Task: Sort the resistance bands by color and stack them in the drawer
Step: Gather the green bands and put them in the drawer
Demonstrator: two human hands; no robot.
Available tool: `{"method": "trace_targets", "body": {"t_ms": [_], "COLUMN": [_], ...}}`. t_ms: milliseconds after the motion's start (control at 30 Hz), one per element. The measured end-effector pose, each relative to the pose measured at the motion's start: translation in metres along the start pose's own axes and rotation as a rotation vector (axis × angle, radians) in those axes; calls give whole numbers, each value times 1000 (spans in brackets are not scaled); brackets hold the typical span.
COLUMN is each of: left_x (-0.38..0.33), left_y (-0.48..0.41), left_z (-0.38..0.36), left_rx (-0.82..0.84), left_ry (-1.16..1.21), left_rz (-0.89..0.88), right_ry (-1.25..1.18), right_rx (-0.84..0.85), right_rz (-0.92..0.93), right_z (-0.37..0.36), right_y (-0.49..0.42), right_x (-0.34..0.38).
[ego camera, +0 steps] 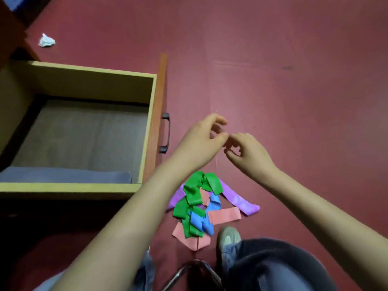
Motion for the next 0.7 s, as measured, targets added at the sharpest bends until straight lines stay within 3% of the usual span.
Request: {"method": "trace_targets", "body": {"t_ms": [100, 200, 433, 700], "left_x": [27, 71, 190, 297], "left_y": [-1, -4, -13, -25], "left_z": [-58, -92, -111, -137], "left_rx": [99, 99, 17, -69], "left_ry": [198, 225, 121, -67], "left_rz": [130, 265, 564, 754], "right_ry": [-23, -92, -179, -203], "right_rx": [94, 169, 335, 453], "right_rz": [-129, -246, -463, -568], "right_z": [-19, -42, -120, -207], "right_y": [14, 21, 38, 40], "right_x": [-52, -92, -164, -201]}}
Point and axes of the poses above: each hand's wrist, its own y-axis away from the middle knuckle, its own z-axis out of the back of the hand, x = y × z, the point moved 2 cm from there along -y, towards the middle knuckle, and after that the axes turned 2 degrees about x, right-handed, at the moved point
